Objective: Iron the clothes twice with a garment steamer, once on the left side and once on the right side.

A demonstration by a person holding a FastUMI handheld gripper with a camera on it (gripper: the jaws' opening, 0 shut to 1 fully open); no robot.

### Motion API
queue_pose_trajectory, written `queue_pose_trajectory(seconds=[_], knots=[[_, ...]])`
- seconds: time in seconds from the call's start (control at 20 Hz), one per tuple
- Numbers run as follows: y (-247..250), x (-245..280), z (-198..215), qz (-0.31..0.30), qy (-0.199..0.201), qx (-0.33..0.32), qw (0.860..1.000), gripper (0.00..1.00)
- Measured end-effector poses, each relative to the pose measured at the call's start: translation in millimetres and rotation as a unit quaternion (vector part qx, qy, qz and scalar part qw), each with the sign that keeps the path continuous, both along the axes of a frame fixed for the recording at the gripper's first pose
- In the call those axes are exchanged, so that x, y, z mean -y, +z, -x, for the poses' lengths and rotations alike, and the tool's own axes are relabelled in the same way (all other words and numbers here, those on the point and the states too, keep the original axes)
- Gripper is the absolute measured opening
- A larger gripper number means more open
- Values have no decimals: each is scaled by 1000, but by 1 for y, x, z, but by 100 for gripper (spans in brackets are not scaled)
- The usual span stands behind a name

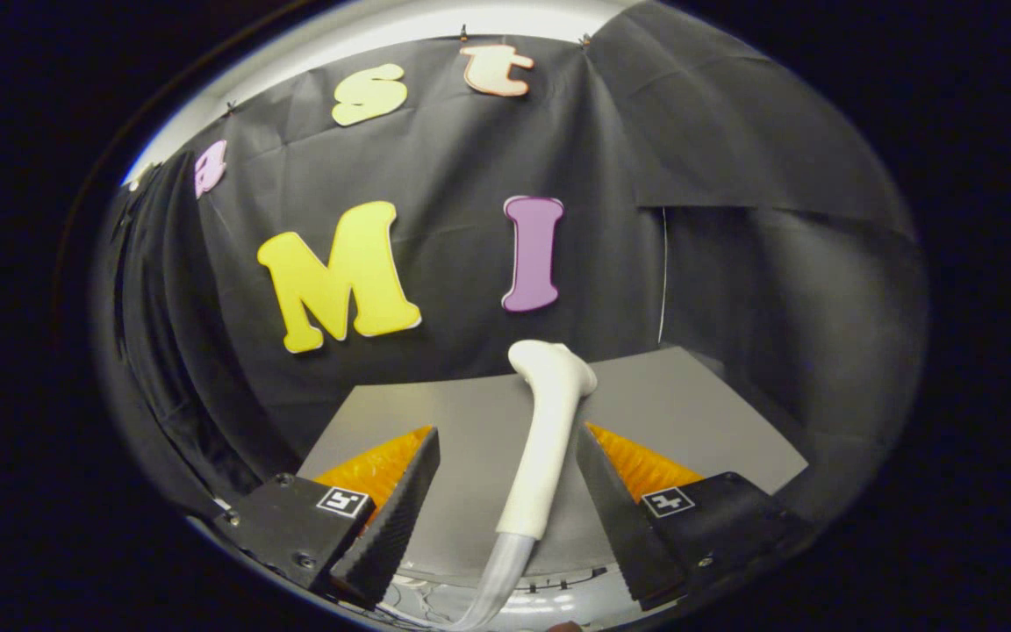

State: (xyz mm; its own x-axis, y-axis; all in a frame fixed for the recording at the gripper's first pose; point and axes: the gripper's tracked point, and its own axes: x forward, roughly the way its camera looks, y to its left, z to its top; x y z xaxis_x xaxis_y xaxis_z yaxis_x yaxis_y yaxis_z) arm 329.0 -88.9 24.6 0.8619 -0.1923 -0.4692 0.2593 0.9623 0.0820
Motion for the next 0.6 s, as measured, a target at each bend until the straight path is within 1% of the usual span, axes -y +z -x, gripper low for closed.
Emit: queue_pose_trajectory(seconds=[0.1, 0.2, 0.3, 0.45, 0.55, 0.6], knots=[[-18, 10, -4, -16, -12, -45, 999, 98], [-29, 16, -7, -32, -16, -66, 997, 98], [-39, 21, -10, -41, -21, -88, 995, 96], [-62, 27, -4, -60, -29, -142, 988, 94], [-71, 28, -1, -66, -32, -162, 984, 92], [-74, 29, 0, -70, -38, -168, 983, 90]])
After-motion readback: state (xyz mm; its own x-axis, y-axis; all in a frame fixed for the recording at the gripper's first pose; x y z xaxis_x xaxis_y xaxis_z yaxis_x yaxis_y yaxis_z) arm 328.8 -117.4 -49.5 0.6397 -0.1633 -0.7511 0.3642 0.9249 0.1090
